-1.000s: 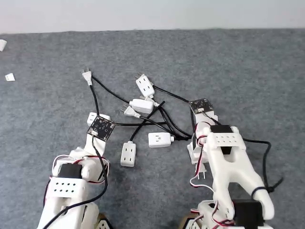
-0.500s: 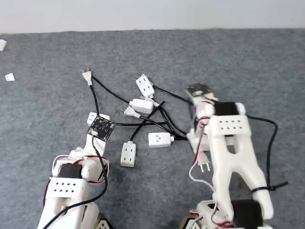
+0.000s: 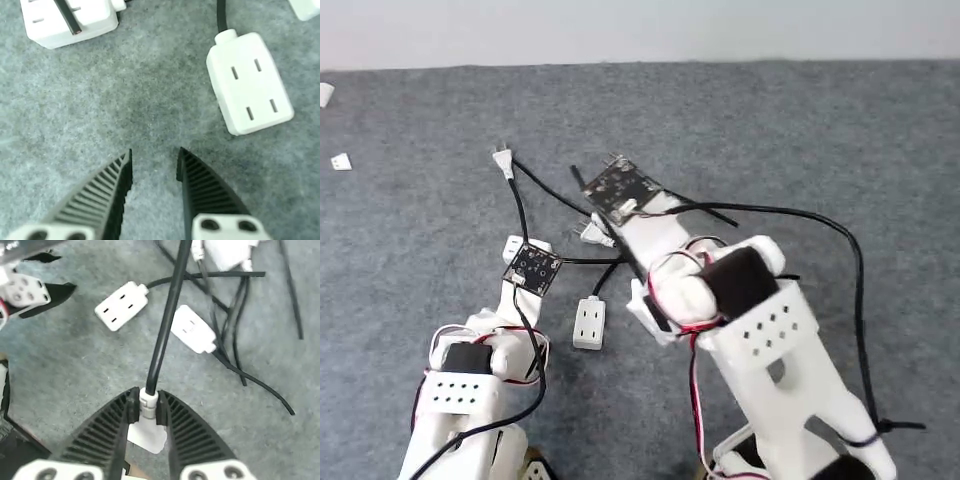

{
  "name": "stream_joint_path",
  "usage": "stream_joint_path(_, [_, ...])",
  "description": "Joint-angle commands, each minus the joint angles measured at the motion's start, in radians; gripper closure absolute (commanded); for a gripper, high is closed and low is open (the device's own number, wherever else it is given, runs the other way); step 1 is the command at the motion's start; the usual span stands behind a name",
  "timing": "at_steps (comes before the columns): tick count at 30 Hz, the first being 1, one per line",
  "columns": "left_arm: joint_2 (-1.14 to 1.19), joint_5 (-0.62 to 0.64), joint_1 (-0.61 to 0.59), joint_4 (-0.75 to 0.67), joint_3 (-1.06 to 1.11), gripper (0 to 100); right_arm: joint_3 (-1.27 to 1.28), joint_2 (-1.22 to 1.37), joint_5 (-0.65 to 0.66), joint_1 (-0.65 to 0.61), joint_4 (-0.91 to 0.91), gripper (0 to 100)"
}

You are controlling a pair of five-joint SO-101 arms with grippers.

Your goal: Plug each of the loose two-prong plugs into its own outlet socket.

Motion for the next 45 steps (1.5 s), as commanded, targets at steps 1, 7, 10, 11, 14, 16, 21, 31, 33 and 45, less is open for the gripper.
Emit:
stream_joint_path(1, [0.075,-0.002,0.000,-0.009,-0.044,86,-0.055,0.012,0.012,-0.077,-0.041,99.0])
stream_joint_path(7, [0.364,-0.009,-0.008,-0.031,-0.179,86,-0.046,0.025,0.008,-0.179,-0.110,99.0])
stream_joint_path(10, [0.446,-0.011,-0.008,-0.031,-0.226,86,-0.011,0.027,0.008,-0.183,-0.157,99.0])
stream_joint_path(11, [0.451,-0.012,-0.008,-0.031,-0.229,86,0.014,0.027,0.006,-0.186,-0.186,99.0])
stream_joint_path(14, [0.414,-0.068,-0.008,-0.029,-0.205,86,0.114,0.027,-0.029,-0.189,-0.302,99.0])
stream_joint_path(16, [0.353,-0.092,-0.005,-0.017,-0.176,86,0.169,0.027,-0.046,-0.194,-0.377,99.0])
stream_joint_path(21, [0.129,-0.114,0.017,-0.008,-0.062,86,0.201,0.027,-0.049,-0.189,-0.437,99.0])
stream_joint_path(31, [-0.239,-0.163,0.061,0.109,0.071,86,0.204,0.027,-0.094,-0.194,-0.481,99.0])
stream_joint_path(33, [-0.259,-0.160,0.061,0.110,0.077,86,0.206,0.027,-0.118,-0.193,-0.490,99.0])
stream_joint_path(45, [-0.267,-0.025,0.012,0.048,0.090,86,0.342,0.183,-0.189,-0.188,-0.685,99.0])
